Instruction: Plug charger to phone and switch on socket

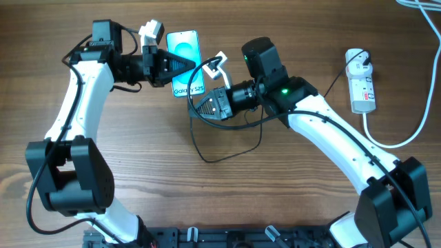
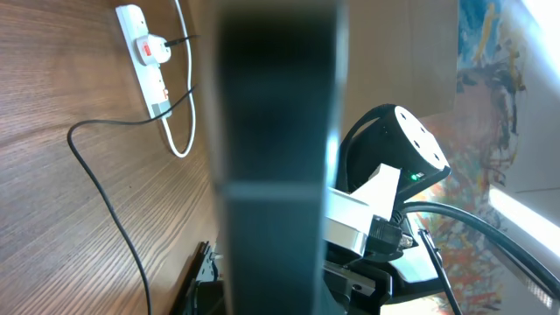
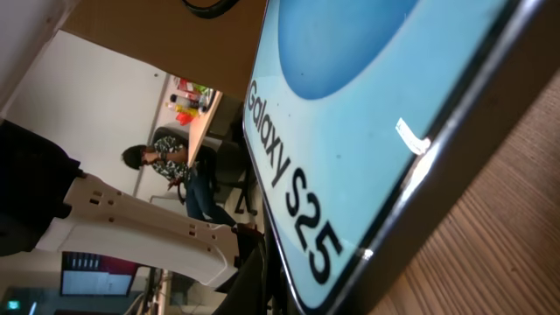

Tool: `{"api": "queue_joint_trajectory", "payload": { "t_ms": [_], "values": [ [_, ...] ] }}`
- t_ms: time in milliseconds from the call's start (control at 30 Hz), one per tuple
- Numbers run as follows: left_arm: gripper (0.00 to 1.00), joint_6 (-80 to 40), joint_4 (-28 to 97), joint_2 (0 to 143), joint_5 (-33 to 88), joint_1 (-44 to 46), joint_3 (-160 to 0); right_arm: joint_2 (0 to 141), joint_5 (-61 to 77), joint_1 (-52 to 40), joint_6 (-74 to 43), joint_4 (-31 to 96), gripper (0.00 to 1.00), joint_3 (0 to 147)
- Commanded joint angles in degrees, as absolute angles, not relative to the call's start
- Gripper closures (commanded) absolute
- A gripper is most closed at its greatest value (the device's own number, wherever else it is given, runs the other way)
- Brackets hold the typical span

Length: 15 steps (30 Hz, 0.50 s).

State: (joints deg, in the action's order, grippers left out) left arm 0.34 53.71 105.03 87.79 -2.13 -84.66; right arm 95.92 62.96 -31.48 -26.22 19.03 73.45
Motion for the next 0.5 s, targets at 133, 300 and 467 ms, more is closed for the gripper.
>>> {"api": "queue_joint_trajectory", "payload": {
  "t_ms": [133, 300, 467],
  "values": [
    [0.96, 0.86, 53.6, 103.74, 90.37, -1.72, -85.41, 95.42, 62.35, -30.68, -30.46, 17.74, 0.96, 74.19],
    [0.96, 0.89, 53.58, 103.74, 90.37, -1.72, -85.41, 95.42, 61.01, -30.68, -33.41, 16.53, 0.96, 74.19],
    [0.96, 0.91, 53.56, 103.74, 90.37, -1.72, -85.41, 95.42, 59.51, -30.65, -34.65, 15.68, 0.96, 74.19]
  ]
}}
